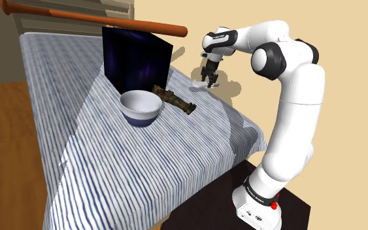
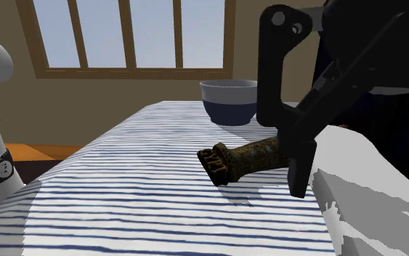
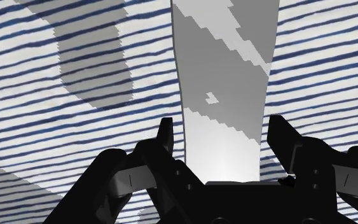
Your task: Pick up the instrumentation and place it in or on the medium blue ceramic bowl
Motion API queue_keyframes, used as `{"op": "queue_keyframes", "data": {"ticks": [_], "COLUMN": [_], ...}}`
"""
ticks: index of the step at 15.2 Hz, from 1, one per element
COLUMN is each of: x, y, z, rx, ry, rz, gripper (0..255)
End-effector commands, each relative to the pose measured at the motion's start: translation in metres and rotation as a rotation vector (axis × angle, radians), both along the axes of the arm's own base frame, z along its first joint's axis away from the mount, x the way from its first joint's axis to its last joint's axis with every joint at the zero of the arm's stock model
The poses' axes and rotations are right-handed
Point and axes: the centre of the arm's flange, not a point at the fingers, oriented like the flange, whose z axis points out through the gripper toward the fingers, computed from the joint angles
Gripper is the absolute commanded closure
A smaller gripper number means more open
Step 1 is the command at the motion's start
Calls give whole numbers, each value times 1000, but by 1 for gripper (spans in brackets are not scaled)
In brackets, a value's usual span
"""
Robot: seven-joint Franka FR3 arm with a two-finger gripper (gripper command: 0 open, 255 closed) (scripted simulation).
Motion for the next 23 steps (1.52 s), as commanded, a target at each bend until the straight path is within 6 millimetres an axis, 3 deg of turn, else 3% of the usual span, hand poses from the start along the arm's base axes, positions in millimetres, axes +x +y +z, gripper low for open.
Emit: {"op": "queue_keyframes", "data": {"ticks": [1, 16, 23], "x": [0, 0, 3], "y": [-1, 0, 92], "z": [11, 85, 86], "rx": [0, 0, 0], "ry": [0, 0, 0], "rz": [0, 0, 0], "gripper": [255, 255, 255]}}
